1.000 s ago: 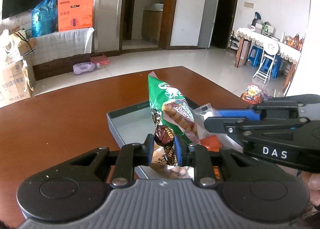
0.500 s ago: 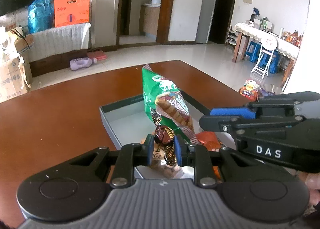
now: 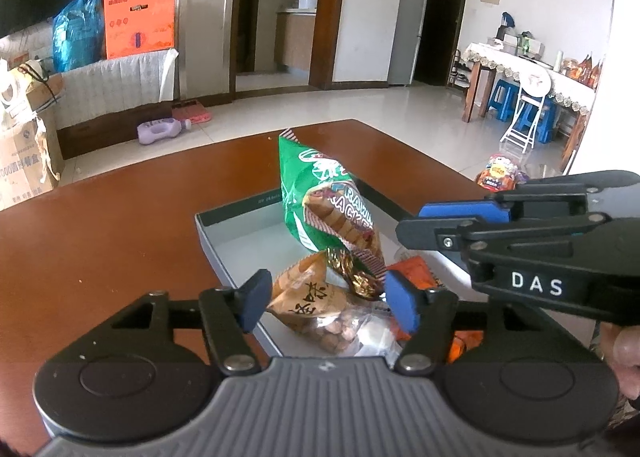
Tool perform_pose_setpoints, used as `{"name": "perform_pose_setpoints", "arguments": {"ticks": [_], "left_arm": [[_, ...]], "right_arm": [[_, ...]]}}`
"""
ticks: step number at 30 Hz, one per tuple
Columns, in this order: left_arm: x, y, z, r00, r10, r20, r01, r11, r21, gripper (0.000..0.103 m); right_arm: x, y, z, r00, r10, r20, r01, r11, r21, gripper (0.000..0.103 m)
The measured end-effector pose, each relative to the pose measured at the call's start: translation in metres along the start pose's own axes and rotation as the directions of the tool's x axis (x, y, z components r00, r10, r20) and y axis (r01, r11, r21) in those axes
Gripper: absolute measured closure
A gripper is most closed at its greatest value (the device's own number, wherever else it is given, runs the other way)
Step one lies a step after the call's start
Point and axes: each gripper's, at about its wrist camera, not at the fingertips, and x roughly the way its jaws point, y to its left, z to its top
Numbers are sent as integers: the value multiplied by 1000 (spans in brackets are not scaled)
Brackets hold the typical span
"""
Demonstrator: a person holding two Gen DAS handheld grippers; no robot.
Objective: Organize snacks
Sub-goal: 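Lower both held candies into the grey box and open both grippers, then raise both open grippers away from the box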
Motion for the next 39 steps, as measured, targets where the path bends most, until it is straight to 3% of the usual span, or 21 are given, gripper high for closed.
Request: {"name": "perform_pose_setpoints", "arguments": {"ticks": [6,10,17,23,28,34,39], "left_arm": [[-8,4,1,999,34,7,-34,999,13,33],[-15,11,2,999,53,6,-53,999,1,30],[-33,15,2,996,86,15,-86,996,-4,14],[-57,18,5,992,121,31,-120,992,-25,7],[-72,22,6,995,96,25,-94,994,-51,7],[-89,16,6,991,130,38,-129,991,-26,7],[-97,15,4,995,99,29,-98,995,-32,7]], "right_arm": [[-3,-4,2,1000,-9,7,9,1000,7,79],[-7,-5,4,1000,-17,17,17,1000,11,62],[-19,-6,8,999,-21,32,21,1000,13,47],[-31,-8,10,999,-24,49,24,1000,17,35],[-38,-7,12,998,-24,58,23,1000,5,31],[-44,-7,13,998,-25,66,25,1000,-2,27],[-46,-7,13,998,-24,62,24,1000,-7,26]]}}
